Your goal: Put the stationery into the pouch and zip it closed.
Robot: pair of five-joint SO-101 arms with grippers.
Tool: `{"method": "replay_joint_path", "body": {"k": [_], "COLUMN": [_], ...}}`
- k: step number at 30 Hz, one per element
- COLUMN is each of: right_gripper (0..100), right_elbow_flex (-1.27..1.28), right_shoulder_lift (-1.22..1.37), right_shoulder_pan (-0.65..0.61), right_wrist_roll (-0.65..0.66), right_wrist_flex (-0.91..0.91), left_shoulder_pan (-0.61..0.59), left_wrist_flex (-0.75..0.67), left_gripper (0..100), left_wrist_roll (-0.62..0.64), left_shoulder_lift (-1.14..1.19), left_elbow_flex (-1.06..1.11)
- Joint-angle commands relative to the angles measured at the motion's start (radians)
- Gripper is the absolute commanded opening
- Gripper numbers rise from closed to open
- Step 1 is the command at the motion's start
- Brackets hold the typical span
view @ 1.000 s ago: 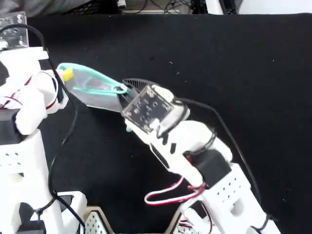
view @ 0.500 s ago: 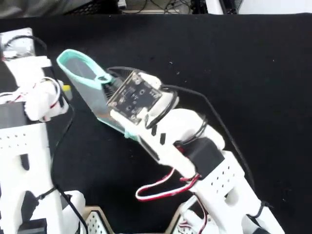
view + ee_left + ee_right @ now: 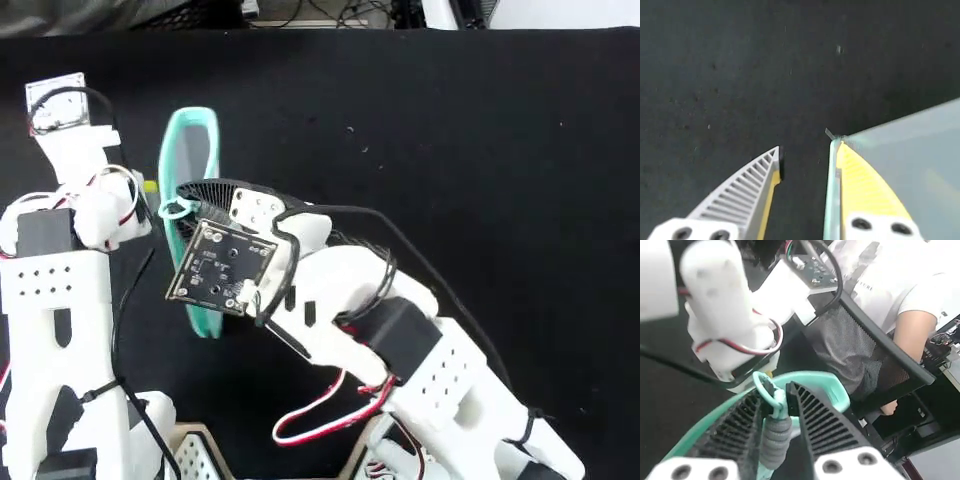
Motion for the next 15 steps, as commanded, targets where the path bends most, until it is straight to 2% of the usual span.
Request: {"method": "replay_joint_path", "body": {"k": [1,5,8,12,15], "right_gripper": [1.2,1.2,1.2,1.2,1.2], "right_elbow_flex": [-0.008,-0.007,-0.001,-0.042,-0.064], "right_shoulder_lift": [-0.001,-0.001,0.015,0.073,0.114], "right_shoulder_pan": [0.018,0.018,0.048,0.12,0.144], "right_wrist_roll": [0.034,0.028,0.028,0.018,-0.046], "right_wrist_flex": [-0.015,-0.107,-0.124,-0.127,-0.127], "left_shoulder_pan": [-0.041,-0.085,-0.068,0.081,0.185], "left_wrist_flex": [0.121,0.285,0.342,0.334,0.262], "left_gripper": [20,20,20,20,20], "left_wrist_roll": [-0.074,-0.175,-0.201,-0.199,-0.181], "left_shoulder_lift": [-0.017,-0.058,-0.172,-0.359,-0.48], "left_elbow_flex": [-0.133,-0.26,-0.289,-0.237,-0.13]}}
